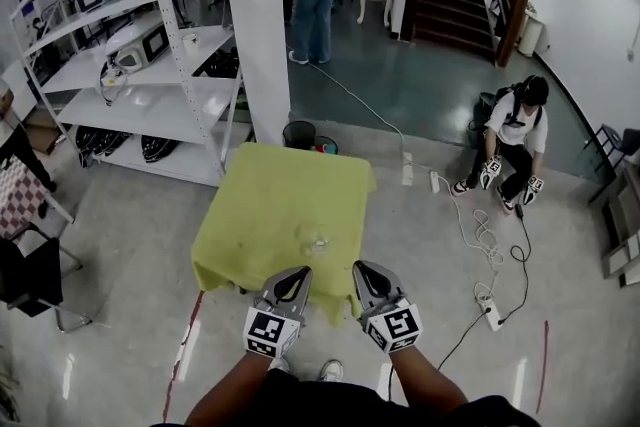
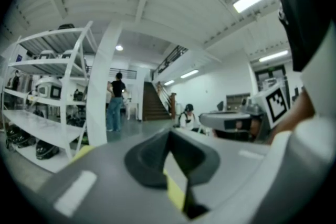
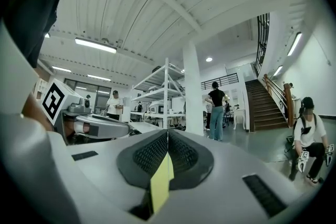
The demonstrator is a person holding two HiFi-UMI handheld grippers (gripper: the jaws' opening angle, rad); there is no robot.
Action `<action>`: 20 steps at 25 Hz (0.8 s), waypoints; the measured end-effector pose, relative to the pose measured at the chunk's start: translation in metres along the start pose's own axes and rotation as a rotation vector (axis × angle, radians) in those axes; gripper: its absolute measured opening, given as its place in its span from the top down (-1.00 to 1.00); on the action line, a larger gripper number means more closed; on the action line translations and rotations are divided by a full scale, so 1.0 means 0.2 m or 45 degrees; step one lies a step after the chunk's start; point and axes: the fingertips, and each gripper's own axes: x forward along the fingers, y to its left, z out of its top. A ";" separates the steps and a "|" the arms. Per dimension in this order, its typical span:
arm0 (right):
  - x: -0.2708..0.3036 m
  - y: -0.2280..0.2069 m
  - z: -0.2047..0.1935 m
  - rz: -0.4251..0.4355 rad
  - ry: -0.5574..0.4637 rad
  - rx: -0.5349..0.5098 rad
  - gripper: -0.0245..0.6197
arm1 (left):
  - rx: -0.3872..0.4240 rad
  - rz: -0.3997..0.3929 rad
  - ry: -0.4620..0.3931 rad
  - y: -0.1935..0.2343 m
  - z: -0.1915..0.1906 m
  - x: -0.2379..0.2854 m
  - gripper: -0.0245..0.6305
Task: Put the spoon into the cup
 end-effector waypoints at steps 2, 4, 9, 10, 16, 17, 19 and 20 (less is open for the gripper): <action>0.05 -0.02 0.00 -0.012 0.009 0.008 0.90 | -0.009 -0.009 0.008 0.05 0.00 0.02 0.91; 0.10 -0.03 -0.01 -0.024 0.019 0.010 0.90 | -0.017 -0.025 0.007 0.09 0.00 0.05 0.91; 0.24 -0.03 -0.03 -0.073 0.030 0.011 0.90 | -0.007 -0.087 0.012 0.22 -0.04 0.12 0.91; 0.27 -0.03 -0.03 -0.089 0.031 0.016 0.90 | -0.005 -0.099 0.011 0.25 -0.05 0.13 0.91; 0.51 -0.05 -0.05 -0.152 0.017 0.013 0.90 | 0.005 -0.153 -0.012 0.51 -0.03 0.22 0.91; 0.55 -0.04 -0.04 -0.163 0.012 0.009 0.90 | 0.009 -0.157 -0.013 0.55 -0.04 0.23 0.91; 0.64 -0.05 -0.03 -0.184 0.005 0.006 0.90 | 0.020 -0.157 -0.005 0.64 -0.07 0.26 0.91; 0.67 -0.05 -0.03 -0.189 0.003 0.003 0.90 | 0.014 -0.157 0.003 0.68 -0.08 0.27 0.91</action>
